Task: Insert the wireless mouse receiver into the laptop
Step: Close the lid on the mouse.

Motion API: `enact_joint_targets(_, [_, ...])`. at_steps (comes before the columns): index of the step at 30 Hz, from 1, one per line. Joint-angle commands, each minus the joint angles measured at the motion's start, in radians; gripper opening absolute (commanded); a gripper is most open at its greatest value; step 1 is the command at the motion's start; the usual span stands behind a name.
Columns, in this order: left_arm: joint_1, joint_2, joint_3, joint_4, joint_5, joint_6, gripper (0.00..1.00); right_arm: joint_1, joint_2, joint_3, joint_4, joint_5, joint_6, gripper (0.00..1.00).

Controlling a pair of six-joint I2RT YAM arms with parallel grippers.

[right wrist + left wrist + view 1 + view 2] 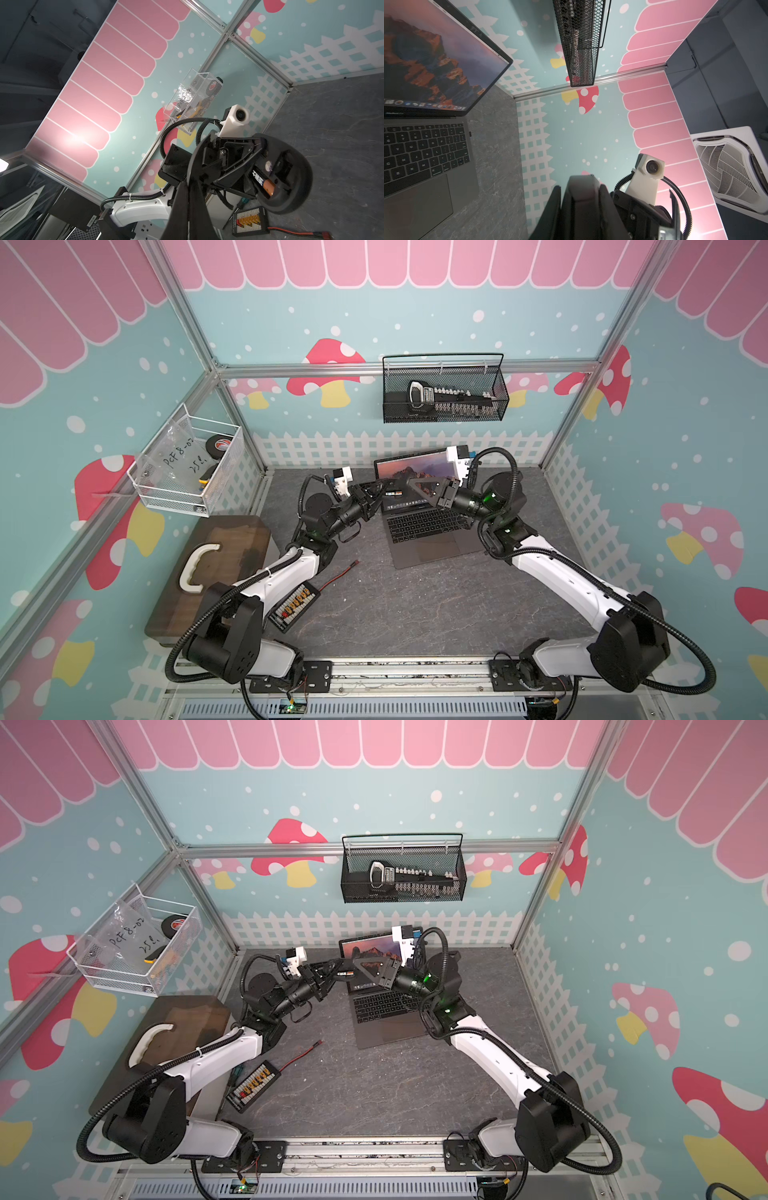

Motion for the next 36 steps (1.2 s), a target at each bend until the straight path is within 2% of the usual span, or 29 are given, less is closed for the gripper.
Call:
enact_joint_targets(1, [0.013, 0.024, 0.015, 0.136, 0.033, -0.113, 0.0, 0.01, 0.022, 0.037, 0.136, -0.053, 0.102, 0.0])
enact_joint_targets(8, [0.042, 0.054, -0.015, 0.232, 0.07, -0.202, 0.0, -0.001, 0.055, 0.041, 0.166, -0.072, 0.167, 0.0])
enact_joint_targets(14, [0.054, 0.019, -0.062, 0.213, 0.055, -0.179, 0.0, -0.026, 0.064, 0.029, 0.176, -0.076, 0.2, 0.0])
enact_joint_targets(21, [0.055, 0.03, -0.069, 0.273, 0.05, -0.2, 0.0, -0.022, 0.149, 0.029, 0.359, -0.095, 0.333, 0.0])
enact_joint_targets(36, [0.057, 0.014, -0.083, 0.269, 0.028, -0.194, 0.0, -0.019, 0.16, -0.006, 0.379, -0.096, 0.34, 0.0])
